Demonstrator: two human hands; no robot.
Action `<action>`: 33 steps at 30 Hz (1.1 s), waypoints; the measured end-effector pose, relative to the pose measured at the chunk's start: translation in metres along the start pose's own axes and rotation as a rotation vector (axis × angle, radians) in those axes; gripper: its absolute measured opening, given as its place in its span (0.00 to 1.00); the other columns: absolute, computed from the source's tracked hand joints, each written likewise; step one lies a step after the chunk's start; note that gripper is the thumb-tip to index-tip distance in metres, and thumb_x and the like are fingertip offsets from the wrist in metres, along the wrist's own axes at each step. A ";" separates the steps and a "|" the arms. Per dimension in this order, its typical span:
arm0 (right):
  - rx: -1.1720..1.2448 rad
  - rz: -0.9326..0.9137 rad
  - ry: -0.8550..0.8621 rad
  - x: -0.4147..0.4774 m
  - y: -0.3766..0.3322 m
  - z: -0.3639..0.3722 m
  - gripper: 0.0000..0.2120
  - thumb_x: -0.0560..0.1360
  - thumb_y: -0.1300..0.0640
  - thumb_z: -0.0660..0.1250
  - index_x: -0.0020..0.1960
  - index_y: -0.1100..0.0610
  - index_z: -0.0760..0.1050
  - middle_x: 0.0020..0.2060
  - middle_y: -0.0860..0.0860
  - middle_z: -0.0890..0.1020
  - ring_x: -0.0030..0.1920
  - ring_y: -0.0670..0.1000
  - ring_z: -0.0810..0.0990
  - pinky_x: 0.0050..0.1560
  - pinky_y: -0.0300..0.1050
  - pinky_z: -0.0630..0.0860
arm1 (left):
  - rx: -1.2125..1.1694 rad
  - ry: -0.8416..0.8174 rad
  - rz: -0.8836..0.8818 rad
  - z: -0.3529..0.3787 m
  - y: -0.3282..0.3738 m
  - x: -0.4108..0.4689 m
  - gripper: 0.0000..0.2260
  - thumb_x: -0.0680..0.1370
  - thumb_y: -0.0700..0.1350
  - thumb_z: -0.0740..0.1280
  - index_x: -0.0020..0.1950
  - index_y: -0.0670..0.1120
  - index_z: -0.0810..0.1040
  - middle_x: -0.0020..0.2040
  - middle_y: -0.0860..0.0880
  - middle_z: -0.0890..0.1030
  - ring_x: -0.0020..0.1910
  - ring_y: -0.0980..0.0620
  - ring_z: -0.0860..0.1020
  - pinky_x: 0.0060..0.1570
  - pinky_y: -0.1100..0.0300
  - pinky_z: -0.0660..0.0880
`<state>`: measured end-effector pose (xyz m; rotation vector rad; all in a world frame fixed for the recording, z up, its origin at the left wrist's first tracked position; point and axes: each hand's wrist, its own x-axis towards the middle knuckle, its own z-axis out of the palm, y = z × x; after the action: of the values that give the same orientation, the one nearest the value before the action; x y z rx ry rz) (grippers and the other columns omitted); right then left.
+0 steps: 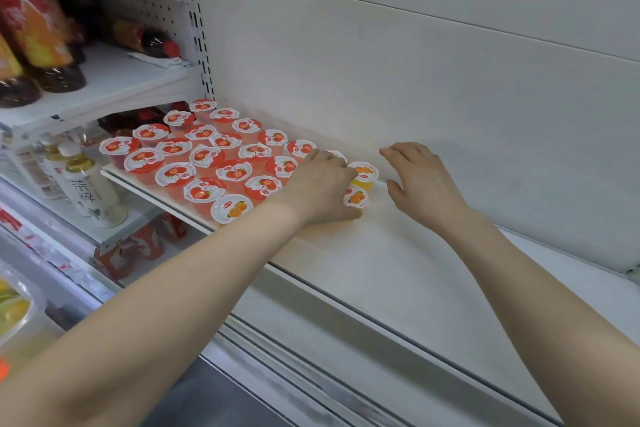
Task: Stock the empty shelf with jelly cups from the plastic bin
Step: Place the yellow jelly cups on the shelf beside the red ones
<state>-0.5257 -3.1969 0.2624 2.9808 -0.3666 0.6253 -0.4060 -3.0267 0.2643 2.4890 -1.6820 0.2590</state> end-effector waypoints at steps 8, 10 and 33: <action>-0.100 -0.124 0.092 0.011 -0.055 -0.028 0.23 0.76 0.53 0.65 0.69 0.61 0.71 0.60 0.58 0.78 0.63 0.61 0.74 0.59 0.56 0.72 | -0.080 0.224 -0.048 -0.042 -0.048 -0.045 0.23 0.77 0.57 0.65 0.69 0.48 0.73 0.65 0.47 0.76 0.66 0.46 0.70 0.63 0.53 0.67; -0.106 -0.142 0.099 0.016 -0.081 -0.032 0.24 0.77 0.49 0.59 0.69 0.60 0.71 0.61 0.58 0.77 0.63 0.61 0.74 0.60 0.56 0.71 | -0.046 0.294 -0.056 -0.050 -0.069 -0.065 0.21 0.77 0.54 0.66 0.68 0.46 0.75 0.64 0.45 0.77 0.64 0.43 0.72 0.61 0.51 0.69; 0.159 -0.583 0.049 0.080 -0.496 0.066 0.25 0.78 0.50 0.62 0.71 0.61 0.69 0.63 0.58 0.76 0.63 0.60 0.73 0.62 0.56 0.72 | 0.175 0.322 -0.434 -0.048 -0.349 -0.429 0.20 0.76 0.52 0.67 0.64 0.44 0.77 0.56 0.44 0.80 0.56 0.41 0.76 0.57 0.45 0.74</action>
<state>-0.3072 -2.7415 0.2231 2.9735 0.5633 0.6718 -0.2426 -2.4986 0.2171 2.6721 -1.0090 0.7336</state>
